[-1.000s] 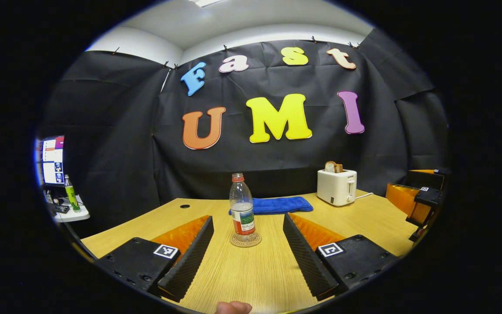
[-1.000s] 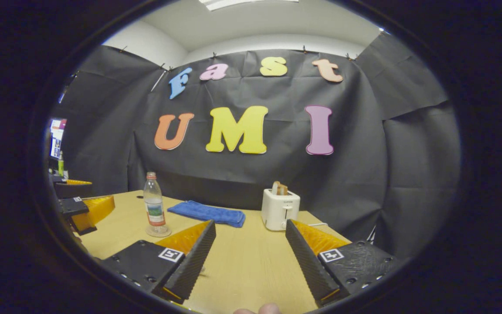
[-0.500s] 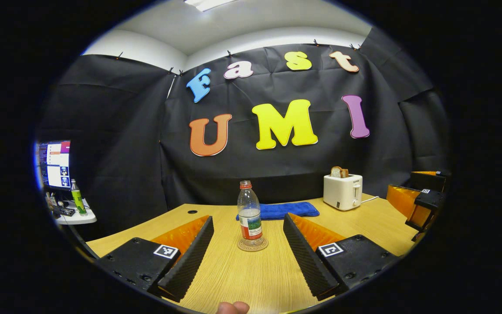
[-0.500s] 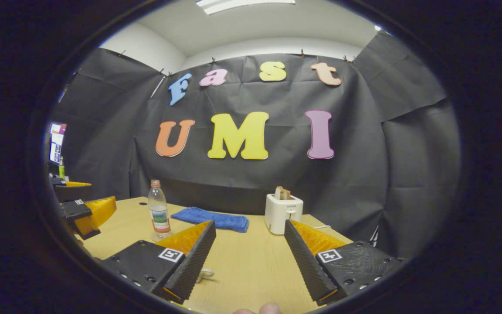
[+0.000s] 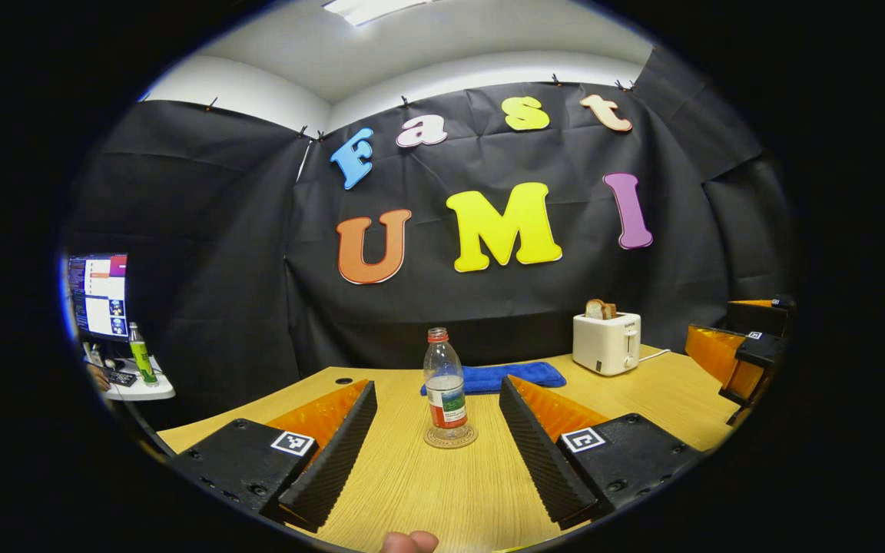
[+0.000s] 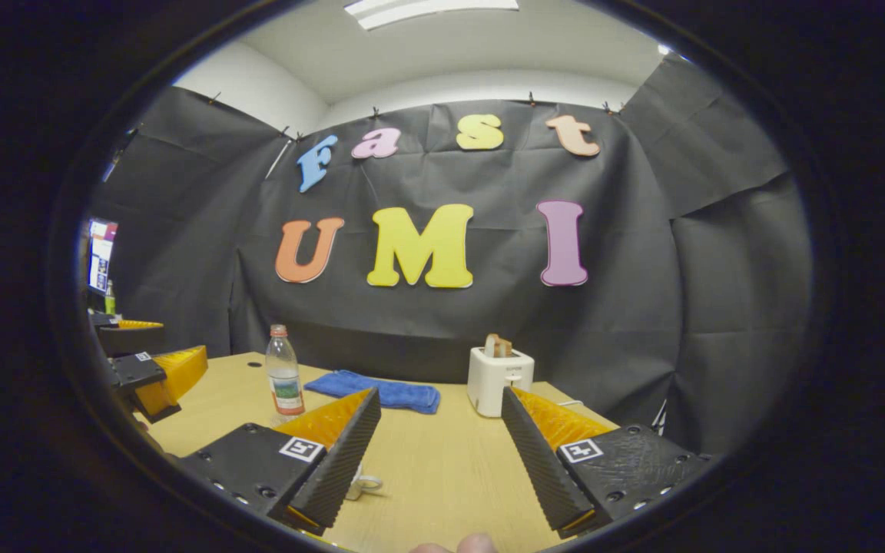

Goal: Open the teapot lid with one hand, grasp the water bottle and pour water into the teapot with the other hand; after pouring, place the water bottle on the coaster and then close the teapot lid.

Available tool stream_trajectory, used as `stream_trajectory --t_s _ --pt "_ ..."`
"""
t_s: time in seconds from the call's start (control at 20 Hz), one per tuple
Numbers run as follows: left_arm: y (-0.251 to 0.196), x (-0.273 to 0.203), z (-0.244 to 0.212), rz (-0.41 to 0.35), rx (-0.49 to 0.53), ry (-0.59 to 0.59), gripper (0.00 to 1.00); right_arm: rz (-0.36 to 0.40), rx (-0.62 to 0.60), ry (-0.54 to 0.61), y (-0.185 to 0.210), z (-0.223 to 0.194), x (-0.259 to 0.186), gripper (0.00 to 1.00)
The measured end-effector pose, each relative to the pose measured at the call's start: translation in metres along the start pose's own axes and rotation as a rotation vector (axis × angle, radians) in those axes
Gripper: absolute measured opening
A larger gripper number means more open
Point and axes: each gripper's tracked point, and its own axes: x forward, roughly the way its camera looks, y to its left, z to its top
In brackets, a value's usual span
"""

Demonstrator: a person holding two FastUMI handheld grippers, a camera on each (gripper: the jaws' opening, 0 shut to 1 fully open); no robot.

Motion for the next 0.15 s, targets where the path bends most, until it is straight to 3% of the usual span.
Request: stream_trajectory --t_s 0.15 --pt "0.0019 0.0012 -0.0019 0.006 -0.005 0.004 1.00 0.005 0.001 0.007 0.0026 -0.0028 -0.0010 0.95"
